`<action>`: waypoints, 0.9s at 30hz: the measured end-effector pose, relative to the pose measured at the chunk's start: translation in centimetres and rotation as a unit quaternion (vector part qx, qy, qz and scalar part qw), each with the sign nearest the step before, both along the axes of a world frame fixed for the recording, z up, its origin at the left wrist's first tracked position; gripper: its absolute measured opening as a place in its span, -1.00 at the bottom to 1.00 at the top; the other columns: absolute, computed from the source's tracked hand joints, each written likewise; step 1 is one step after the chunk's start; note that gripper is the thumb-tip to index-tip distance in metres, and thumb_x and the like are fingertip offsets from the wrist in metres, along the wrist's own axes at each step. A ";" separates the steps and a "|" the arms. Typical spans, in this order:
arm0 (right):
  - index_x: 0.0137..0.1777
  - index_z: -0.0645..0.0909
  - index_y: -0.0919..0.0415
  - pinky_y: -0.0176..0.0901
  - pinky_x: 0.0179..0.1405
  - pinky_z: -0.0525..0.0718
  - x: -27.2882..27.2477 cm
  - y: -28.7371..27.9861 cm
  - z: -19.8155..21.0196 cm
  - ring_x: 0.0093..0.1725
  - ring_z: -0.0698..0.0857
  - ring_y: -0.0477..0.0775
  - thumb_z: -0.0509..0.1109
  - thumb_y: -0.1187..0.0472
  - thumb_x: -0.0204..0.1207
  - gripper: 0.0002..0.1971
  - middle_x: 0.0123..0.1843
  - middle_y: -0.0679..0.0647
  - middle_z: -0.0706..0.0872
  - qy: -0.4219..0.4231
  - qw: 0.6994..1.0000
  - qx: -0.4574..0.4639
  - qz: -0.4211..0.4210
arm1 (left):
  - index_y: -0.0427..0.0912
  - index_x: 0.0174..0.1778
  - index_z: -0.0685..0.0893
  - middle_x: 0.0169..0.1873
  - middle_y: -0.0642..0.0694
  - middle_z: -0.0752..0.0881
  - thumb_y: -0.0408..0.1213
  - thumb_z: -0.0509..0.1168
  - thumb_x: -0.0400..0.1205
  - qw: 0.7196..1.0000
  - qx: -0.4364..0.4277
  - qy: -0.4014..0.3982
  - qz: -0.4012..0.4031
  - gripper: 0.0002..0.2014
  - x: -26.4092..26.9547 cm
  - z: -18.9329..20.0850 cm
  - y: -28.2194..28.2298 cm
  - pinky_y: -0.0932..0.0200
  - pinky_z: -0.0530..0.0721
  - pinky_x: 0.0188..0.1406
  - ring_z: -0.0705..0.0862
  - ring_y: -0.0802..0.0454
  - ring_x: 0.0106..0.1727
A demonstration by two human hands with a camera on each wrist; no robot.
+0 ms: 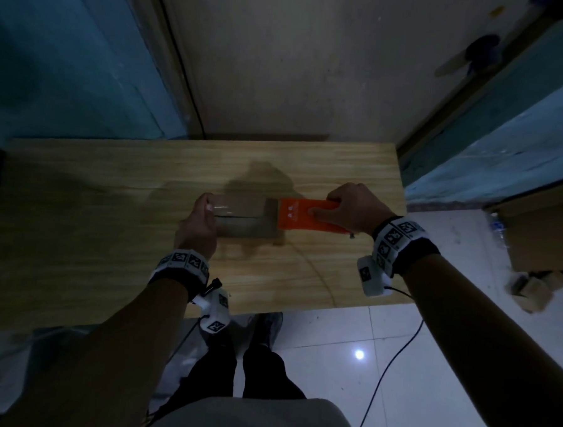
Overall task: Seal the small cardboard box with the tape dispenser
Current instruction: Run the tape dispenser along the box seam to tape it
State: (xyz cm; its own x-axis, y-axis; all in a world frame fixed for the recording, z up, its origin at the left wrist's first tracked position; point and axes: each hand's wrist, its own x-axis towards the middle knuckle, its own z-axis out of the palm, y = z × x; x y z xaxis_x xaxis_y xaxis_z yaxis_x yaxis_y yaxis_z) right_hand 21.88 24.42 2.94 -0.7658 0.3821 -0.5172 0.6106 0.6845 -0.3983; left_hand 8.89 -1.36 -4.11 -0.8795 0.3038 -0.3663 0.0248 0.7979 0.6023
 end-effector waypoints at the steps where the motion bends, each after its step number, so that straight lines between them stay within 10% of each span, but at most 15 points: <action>1: -0.13 0.73 0.19 -0.22 -0.62 0.70 0.0 0.1 0.0 -0.45 0.76 0.03 0.44 -0.21 0.53 -0.58 -0.27 0.11 0.74 -0.001 1.000 -0.001 0.001 | 0.12 0.57 0.32 0.15 -0.31 0.70 0.00 -0.12 0.79 1.000 0.000 0.001 -0.001 -0.58 -0.1 -0.1 0.0 0.10 0.48 -0.09 0.68 -0.35 0.11; 27: -0.48 0.57 0.10 -0.18 -0.48 0.40 -1.5 1.9 -2.4 -0.50 0.56 -0.03 0.39 -0.29 0.51 -0.48 -0.51 0.04 0.60 -0.062 0.992 0.072 0.082 | 0.28 0.57 0.15 0.06 -0.29 0.73 0.15 -0.24 0.74 0.998 -0.054 0.001 -0.030 -0.54 -0.4 -0.9 0.1 -0.08 0.71 -0.04 0.73 -0.31 -0.03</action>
